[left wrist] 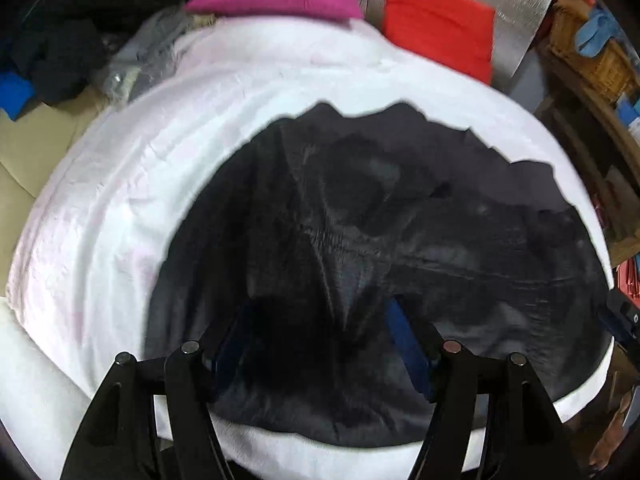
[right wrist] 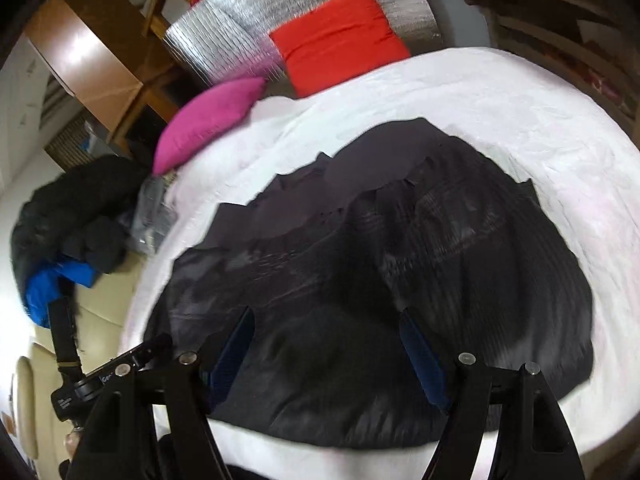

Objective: Fold large clothes

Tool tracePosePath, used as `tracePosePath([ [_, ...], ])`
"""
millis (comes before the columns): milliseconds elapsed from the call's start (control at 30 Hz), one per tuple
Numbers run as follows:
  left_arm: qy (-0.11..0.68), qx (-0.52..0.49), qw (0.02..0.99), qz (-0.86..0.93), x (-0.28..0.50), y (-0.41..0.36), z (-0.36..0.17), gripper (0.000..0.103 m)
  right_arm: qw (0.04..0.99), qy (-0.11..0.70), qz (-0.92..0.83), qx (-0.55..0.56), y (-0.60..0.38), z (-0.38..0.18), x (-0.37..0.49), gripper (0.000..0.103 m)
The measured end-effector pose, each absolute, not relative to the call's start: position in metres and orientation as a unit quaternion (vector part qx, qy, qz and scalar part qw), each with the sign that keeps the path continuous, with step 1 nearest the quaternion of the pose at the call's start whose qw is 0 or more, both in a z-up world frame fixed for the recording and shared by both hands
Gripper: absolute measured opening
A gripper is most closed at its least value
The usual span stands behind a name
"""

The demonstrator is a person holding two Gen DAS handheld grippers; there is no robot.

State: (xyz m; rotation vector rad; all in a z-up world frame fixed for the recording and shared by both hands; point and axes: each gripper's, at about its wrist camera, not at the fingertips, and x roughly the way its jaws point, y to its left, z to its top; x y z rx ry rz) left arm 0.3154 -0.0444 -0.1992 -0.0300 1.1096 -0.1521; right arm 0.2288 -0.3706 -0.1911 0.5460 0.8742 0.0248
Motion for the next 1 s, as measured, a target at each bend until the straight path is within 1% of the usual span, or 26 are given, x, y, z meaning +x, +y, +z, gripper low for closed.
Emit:
tracePosePath([
  [67,0.532,0.000,0.845,-0.059,0.318,-0.046,-0.209,0.070,0.863,0.434,0.004,0.259,-0.373,-0.207,0.242,0.078],
  [133,0.528,0.016,0.847,-0.058,0.318,-0.049,-0.216,0.073,0.850,0.463,-0.011,0.252,-0.376,-0.227,0.255,0.075],
  [200,0.529,0.033,0.846,-0.061,0.318,-0.052,-0.214,0.073,0.851,0.463,-0.009,0.249,-0.378,-0.235,0.254,0.075],
  [333,0.544,0.017,0.834,-0.089,0.322,-0.044,-0.194,0.073,0.850,0.461,0.006,0.255,-0.386,-0.218,0.249,0.074],
  [500,0.498,-0.003,0.862,-0.094,0.349,-0.032,-0.143,0.073,0.868,0.417,0.025,0.268,-0.410,-0.172,0.253,0.075],
  [567,0.485,0.004,0.870,-0.090,0.368,-0.035,-0.135,0.078,0.872,0.410,0.024,0.266,-0.418,-0.162,0.267,0.075],
  [733,0.501,-0.010,0.860,-0.097,0.410,-0.050,-0.155,0.078,0.870,0.423,-0.025,0.253,-0.449,-0.171,0.304,0.075],
  [867,0.511,-0.017,0.852,-0.115,0.427,-0.068,-0.174,0.078,0.862,0.435,-0.075,0.250,-0.480,-0.185,0.329,0.075],
  [1000,0.518,-0.015,0.844,-0.139,0.436,-0.097,-0.181,0.078,0.851,0.447,-0.064,0.268,-0.494,-0.195,0.359,0.077],
])
